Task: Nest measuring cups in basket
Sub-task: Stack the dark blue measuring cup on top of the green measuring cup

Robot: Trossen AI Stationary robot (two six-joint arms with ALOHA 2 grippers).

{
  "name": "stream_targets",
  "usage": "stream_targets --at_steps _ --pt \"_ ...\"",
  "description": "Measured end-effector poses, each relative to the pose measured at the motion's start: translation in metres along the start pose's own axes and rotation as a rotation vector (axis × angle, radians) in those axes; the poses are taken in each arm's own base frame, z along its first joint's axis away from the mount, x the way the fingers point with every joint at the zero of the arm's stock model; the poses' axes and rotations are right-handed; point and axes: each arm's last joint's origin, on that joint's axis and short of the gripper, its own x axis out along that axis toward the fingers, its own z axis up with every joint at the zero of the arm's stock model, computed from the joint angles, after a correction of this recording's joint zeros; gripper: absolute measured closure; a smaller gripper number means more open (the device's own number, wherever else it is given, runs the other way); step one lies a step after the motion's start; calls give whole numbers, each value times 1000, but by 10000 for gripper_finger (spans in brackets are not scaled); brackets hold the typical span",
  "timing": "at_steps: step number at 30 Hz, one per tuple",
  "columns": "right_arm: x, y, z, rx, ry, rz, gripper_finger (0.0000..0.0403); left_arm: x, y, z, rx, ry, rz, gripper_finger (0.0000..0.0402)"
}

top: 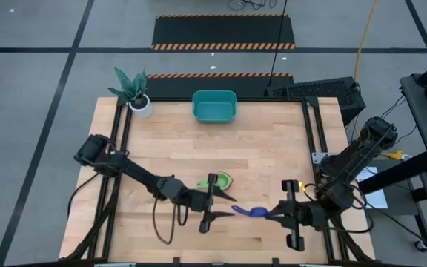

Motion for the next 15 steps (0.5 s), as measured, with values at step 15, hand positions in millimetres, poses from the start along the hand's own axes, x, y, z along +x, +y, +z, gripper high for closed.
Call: stream_targets --at_steps 15 --pt "8 0 -7 9 -74 76 403 15 -12 -8 39 -188 -35 204"
